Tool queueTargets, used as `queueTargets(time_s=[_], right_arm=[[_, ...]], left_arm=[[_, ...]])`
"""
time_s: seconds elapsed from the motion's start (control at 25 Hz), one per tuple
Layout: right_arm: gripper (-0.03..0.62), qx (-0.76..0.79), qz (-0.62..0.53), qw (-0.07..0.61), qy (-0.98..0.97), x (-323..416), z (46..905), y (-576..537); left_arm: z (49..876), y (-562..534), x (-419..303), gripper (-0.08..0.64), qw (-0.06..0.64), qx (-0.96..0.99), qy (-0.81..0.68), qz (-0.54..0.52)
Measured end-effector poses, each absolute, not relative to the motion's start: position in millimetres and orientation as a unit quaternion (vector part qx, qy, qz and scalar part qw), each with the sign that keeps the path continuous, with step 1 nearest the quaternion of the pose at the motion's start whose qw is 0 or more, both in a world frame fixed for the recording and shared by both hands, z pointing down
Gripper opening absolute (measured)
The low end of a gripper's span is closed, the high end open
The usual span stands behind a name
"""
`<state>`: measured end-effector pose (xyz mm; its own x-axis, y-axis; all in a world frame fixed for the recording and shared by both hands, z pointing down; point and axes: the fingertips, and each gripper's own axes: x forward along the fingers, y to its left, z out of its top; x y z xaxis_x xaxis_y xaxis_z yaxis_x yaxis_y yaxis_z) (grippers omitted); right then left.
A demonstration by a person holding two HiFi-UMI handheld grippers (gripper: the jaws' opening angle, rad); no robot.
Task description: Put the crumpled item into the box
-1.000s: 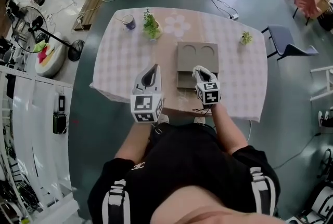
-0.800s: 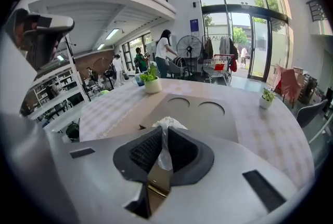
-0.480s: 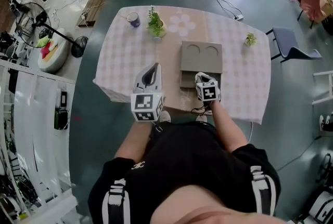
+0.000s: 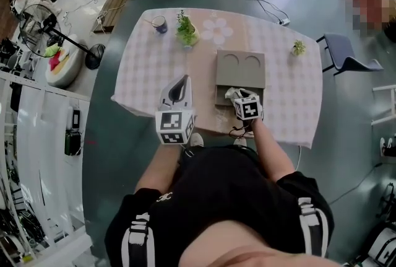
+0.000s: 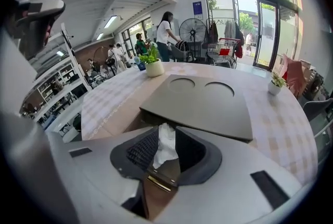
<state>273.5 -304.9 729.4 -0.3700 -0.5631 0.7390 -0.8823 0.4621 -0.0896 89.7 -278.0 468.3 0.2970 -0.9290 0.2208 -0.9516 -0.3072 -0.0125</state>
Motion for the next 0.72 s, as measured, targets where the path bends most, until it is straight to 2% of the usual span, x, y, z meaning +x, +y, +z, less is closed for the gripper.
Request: queueTargets(time_s=[0.24, 0.64, 0.72], right_arm=[[0.084, 0.472, 0.217, 0.279, -0.807, 272.3, 683.1, -314.2], [0.08, 0.528, 0.095, 0.116, -0.836, 279.6, 518.8, -335.7], [0.056, 0.54, 0.062, 0.08, -0.836, 282.9, 483.8, -332.5]], left_arm=[[466.2, -279.6, 94.4, -0.008, 0.059, 0.809, -0.579, 0.089], [459.3, -285.4, 111.4, -0.009, 0.052, 0.823, -0.56, 0.08], [457.8, -285.8, 114.6, -0.008, 0.051, 0.825, -0.557, 0.079]])
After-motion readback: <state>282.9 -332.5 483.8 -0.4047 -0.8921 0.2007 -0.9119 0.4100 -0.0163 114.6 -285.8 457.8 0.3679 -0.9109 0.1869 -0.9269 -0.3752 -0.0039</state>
